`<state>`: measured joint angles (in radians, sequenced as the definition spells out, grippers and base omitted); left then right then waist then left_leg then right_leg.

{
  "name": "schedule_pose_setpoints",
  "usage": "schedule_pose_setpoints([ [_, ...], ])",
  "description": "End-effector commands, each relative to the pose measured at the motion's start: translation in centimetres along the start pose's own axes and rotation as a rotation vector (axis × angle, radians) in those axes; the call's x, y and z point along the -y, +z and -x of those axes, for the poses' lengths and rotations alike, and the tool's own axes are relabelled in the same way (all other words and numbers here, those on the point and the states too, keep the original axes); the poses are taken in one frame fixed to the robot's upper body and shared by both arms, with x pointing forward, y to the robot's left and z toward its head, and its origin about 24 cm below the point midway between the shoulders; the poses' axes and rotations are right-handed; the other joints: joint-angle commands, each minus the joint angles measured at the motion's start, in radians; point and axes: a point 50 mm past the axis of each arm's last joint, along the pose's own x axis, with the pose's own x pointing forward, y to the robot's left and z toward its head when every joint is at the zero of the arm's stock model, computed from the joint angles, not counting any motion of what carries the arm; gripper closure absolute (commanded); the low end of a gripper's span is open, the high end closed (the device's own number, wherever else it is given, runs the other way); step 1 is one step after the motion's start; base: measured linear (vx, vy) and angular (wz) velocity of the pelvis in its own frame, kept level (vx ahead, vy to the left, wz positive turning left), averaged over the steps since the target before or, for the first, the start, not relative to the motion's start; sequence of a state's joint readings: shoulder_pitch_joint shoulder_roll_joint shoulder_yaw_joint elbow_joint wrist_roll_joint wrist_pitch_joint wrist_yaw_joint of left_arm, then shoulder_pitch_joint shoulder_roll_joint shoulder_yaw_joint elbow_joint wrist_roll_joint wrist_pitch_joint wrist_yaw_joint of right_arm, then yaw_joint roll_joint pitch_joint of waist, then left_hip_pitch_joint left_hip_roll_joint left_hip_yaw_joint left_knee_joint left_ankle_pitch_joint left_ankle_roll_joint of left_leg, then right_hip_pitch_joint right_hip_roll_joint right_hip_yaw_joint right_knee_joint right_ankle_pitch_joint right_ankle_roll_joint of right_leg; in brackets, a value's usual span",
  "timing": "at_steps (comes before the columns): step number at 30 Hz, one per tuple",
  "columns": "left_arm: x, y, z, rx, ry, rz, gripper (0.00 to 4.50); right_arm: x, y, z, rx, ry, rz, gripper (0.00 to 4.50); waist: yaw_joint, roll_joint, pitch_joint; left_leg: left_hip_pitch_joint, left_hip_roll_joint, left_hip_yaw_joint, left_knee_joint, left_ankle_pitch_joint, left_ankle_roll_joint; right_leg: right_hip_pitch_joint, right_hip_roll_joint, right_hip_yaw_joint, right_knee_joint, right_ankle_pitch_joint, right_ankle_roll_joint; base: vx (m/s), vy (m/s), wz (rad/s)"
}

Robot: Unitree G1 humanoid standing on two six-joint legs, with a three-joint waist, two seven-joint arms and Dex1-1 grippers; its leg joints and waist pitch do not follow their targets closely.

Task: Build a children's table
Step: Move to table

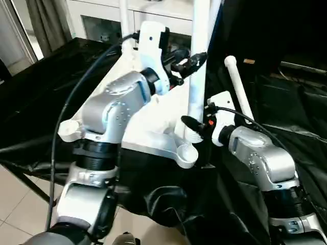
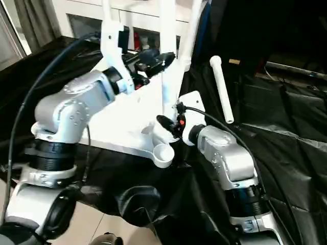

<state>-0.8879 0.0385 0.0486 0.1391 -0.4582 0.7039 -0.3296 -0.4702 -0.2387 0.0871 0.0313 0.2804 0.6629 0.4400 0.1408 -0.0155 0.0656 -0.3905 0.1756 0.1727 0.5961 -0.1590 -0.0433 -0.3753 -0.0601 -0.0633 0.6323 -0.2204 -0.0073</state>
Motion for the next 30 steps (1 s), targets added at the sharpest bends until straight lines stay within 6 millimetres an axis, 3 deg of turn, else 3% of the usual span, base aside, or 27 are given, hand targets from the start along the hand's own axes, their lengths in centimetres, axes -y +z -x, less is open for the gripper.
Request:
schedule_pose_setpoints([
  [1, 0.6, 0.7, -0.3, 0.020, -0.034, 0.023, 1.43, -0.2, 1.3, 0.2, 0.049, 0.011, 0.025, 2.61, -0.004, -0.004, -0.077, 0.024, 0.054, -0.020, -0.063, -0.117, -0.016, 0.046, -0.091, 0.054, -0.068, 0.001, -0.187, 0.000, 0.000, 0.00],
  [7, 2.5, 0.5, -0.2, 0.003, -0.162, 0.055, 1.43, -0.2, 1.1, 0.2, 0.045, 0.012, 0.023, 2.61, -0.003, -0.003, -0.077, 0.024, 0.055, -0.020, -0.063, -0.120, -0.013, 0.044, -0.091, 0.054, -0.068, -0.003, -0.201, 0.000, 0.000, 0.00],
  [16, 3.0, 0.5, 0.0, -0.001, -0.218, 0.060, 1.43, -0.1, 1.1, 0.2, 0.042, 0.009, 0.019, 2.61, -0.004, -0.002, -0.077, 0.024, 0.054, -0.020, -0.064, -0.119, -0.015, 0.045, -0.090, 0.054, -0.068, 0.000, -0.192, 0.000, 0.000, 0.00],
  [22, 1.5, 0.7, 0.2, 0.008, -0.138, 0.007, 1.43, 0.4, 1.2, 0.2, 0.058, -0.028, 0.011, 2.61, -0.005, -0.006, -0.076, 0.025, 0.055, -0.020, -0.065, -0.125, -0.015, 0.044, -0.090, 0.055, -0.072, -0.023, -0.179, 0.000, 0.000, 0.00],
  [27, 0.3, 1.3, 1.5, 0.049, -0.163, -0.025, 1.43, 2.0, 2.0, 0.6, 0.143, -0.135, -0.075, 2.61, -0.009, -0.002, -0.077, 0.027, 0.054, -0.018, -0.066, -0.119, -0.031, 0.040, -0.088, 0.054, -0.067, -0.014, -0.181, 0.000, 0.000, 0.00],
  [29, -0.9, 0.8, 2.7, 0.050, -0.185, -0.046, 1.43, 3.2, 2.1, 1.2, 0.192, -0.215, -0.123, 2.61, -0.010, 0.000, -0.078, 0.027, 0.054, -0.017, -0.067, -0.119, -0.033, 0.039, -0.088, 0.054, -0.066, -0.011, -0.176, 0.000, 0.000, 0.00],
  [30, -1.5, 0.2, 3.4, 0.029, -0.197, -0.070, 1.43, 3.8, 1.9, 1.6, 0.206, -0.246, -0.152, 2.61, -0.011, -0.004, -0.079, 0.027, 0.054, -0.016, -0.067, -0.114, -0.035, 0.039, -0.086, 0.054, -0.065, 0.000, -0.173, 0.000, 0.000, 0.00],
])
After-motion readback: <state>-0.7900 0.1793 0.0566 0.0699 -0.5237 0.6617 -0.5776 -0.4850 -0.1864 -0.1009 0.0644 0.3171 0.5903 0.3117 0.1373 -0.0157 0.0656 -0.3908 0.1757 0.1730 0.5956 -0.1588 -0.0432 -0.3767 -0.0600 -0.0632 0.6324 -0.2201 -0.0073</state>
